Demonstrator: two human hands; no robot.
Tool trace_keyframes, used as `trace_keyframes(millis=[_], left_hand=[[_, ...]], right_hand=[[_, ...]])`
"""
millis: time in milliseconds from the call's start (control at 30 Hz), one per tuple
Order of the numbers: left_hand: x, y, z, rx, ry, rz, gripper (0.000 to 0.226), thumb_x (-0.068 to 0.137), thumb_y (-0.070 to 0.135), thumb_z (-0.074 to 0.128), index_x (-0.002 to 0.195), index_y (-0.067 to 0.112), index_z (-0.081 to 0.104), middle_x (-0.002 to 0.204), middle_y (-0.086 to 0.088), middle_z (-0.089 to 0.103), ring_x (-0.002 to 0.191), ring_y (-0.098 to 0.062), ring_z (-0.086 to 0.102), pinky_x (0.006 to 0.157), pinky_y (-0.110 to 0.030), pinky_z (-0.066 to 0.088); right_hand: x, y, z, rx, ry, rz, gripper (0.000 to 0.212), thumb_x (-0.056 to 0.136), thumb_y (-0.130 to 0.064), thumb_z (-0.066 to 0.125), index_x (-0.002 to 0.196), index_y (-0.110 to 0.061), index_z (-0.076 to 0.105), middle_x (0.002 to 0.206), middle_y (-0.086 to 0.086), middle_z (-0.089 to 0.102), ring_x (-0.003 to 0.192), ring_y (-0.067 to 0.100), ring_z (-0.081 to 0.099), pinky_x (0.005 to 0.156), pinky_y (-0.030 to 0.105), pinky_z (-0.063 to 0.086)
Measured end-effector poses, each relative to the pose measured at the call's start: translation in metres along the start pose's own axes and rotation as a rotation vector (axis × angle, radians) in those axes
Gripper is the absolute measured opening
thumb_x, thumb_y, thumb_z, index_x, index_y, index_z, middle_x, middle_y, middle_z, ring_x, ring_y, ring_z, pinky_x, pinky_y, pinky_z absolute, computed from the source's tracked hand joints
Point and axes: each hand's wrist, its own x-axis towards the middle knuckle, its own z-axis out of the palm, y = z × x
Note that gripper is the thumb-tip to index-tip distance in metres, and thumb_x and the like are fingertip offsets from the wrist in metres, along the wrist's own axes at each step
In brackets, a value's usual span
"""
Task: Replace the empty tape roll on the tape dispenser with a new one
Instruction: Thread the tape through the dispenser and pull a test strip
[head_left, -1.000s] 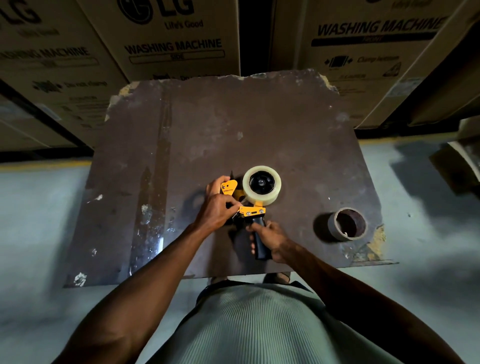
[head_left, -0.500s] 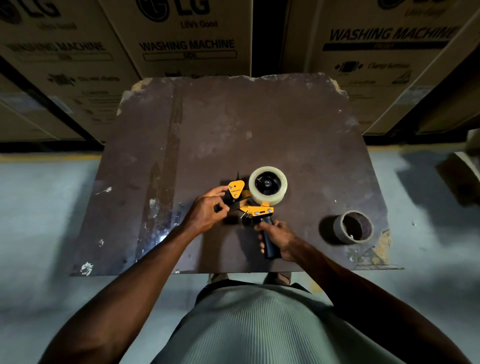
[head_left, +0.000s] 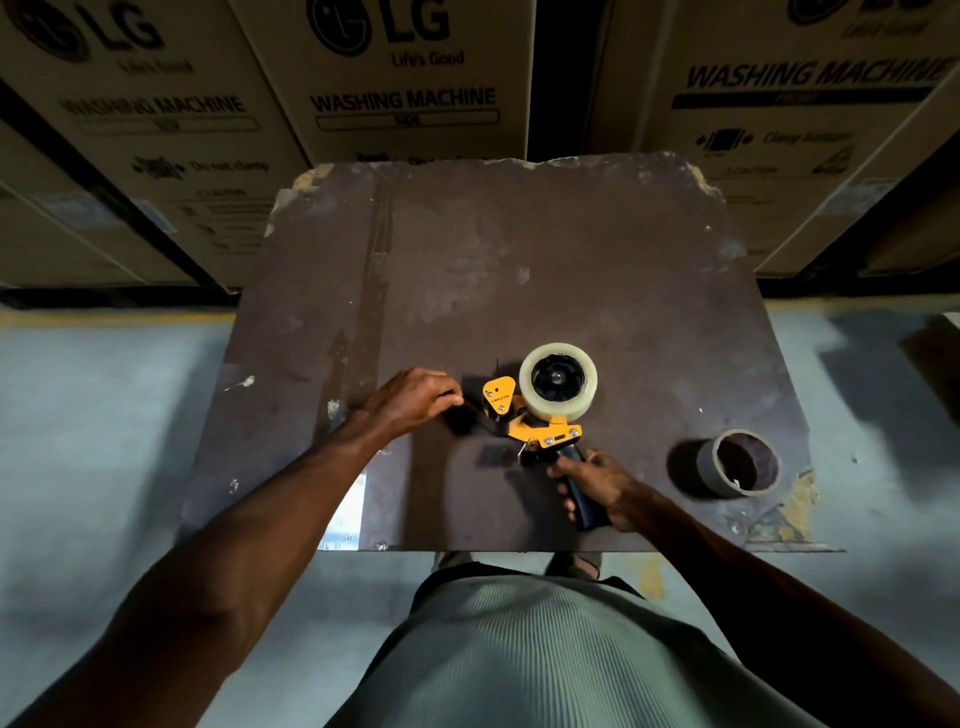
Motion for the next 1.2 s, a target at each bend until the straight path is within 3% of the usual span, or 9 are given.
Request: trace_keyframes(millis=[200, 300, 467, 633, 700, 833, 1000, 1100, 1200], left_hand=[[0.020, 0.009, -0.002, 0.027, -0.039, -0.044, 0.016, 0.095, 0.030, 0.062, 0.103, 0.022, 0.073, 0.092, -0.004, 0.076, 0.085, -0.022, 0.069, 0.073, -0.028, 0.047], [0.024, 0.014, 0.005, -0.185, -0.059, -0.149, 0.013, 0.095, 0.020, 0.062, 0.100, 0.018, 0.074, 0.076, -0.007, 0.073, 0.065, -0.018, 0.069, 0.062, -0.026, 0.054], [0.029, 0.018, 0.012, -0.417, -0.017, -0.277, 0.016, 0.094, 0.007, 0.063, 0.105, 0.006, 0.075, 0.070, -0.001, 0.068, 0.057, -0.011, 0.063, 0.058, -0.017, 0.054], [0.027, 0.023, 0.019, -0.516, 0.051, -0.339, 0.018, 0.092, 0.010, 0.066, 0.108, 0.009, 0.075, 0.094, -0.002, 0.076, 0.061, -0.004, 0.063, 0.053, -0.013, 0.050], [0.026, 0.026, 0.025, -0.599, 0.074, -0.388, 0.019, 0.093, 0.009, 0.065, 0.109, 0.007, 0.075, 0.102, -0.008, 0.076, 0.074, -0.008, 0.067, 0.061, -0.019, 0.053], [0.023, 0.030, 0.033, -0.732, 0.109, -0.478, 0.022, 0.093, 0.007, 0.065, 0.113, 0.004, 0.072, 0.111, -0.013, 0.075, 0.102, -0.022, 0.071, 0.095, -0.037, 0.056], [0.016, 0.034, 0.038, -0.839, 0.153, -0.520, 0.033, 0.095, 0.013, 0.063, 0.127, 0.004, 0.064, 0.122, -0.016, 0.070, 0.112, -0.021, 0.067, 0.103, -0.042, 0.052], [0.008, 0.036, 0.041, -0.858, 0.187, -0.526, 0.026, 0.093, 0.028, 0.068, 0.110, 0.010, 0.075, 0.096, -0.001, 0.077, 0.085, -0.006, 0.066, 0.084, -0.036, 0.055], [0.005, 0.040, 0.044, -0.889, 0.191, -0.577, 0.023, 0.085, 0.039, 0.075, 0.090, 0.017, 0.080, 0.070, 0.008, 0.070, 0.067, -0.003, 0.057, 0.069, -0.029, 0.047]], right_hand=[[0.000, 0.001, -0.001, -0.003, -0.007, -0.005, 0.015, 0.092, -0.019, 0.068, 0.099, -0.009, 0.061, 0.058, 0.003, 0.062, 0.045, 0.019, 0.055, 0.046, 0.028, 0.048], [0.000, 0.001, -0.003, -0.003, -0.013, 0.004, 0.012, 0.093, -0.019, 0.069, 0.095, -0.010, 0.062, 0.059, 0.003, 0.063, 0.044, 0.019, 0.056, 0.045, 0.027, 0.049], [0.001, 0.001, -0.003, -0.021, -0.021, -0.004, 0.012, 0.094, -0.020, 0.067, 0.098, -0.012, 0.059, 0.061, 0.003, 0.063, 0.047, 0.019, 0.056, 0.047, 0.028, 0.049], [0.002, 0.001, -0.002, -0.031, -0.007, 0.004, 0.014, 0.091, -0.020, 0.069, 0.098, -0.013, 0.059, 0.060, 0.003, 0.063, 0.047, 0.019, 0.057, 0.047, 0.029, 0.050], [0.002, 0.002, -0.002, -0.035, -0.005, 0.009, 0.015, 0.091, -0.021, 0.069, 0.097, -0.012, 0.060, 0.059, 0.003, 0.064, 0.047, 0.019, 0.057, 0.047, 0.029, 0.051], [0.004, 0.002, -0.004, -0.034, -0.007, 0.028, 0.017, 0.089, -0.021, 0.072, 0.096, -0.013, 0.059, 0.060, 0.003, 0.064, 0.048, 0.019, 0.058, 0.048, 0.030, 0.051], [0.003, 0.002, -0.007, -0.036, -0.013, 0.026, 0.023, 0.088, -0.021, 0.073, 0.103, -0.012, 0.058, 0.061, 0.003, 0.065, 0.049, 0.020, 0.060, 0.048, 0.031, 0.052], [0.002, 0.000, -0.006, -0.034, -0.017, 0.041, 0.022, 0.088, -0.020, 0.074, 0.102, -0.013, 0.058, 0.062, 0.003, 0.066, 0.050, 0.020, 0.060, 0.049, 0.031, 0.052], [0.001, 0.000, -0.005, -0.024, -0.023, 0.035, 0.017, 0.090, -0.020, 0.071, 0.097, -0.011, 0.059, 0.061, 0.004, 0.063, 0.048, 0.021, 0.057, 0.048, 0.031, 0.051]])
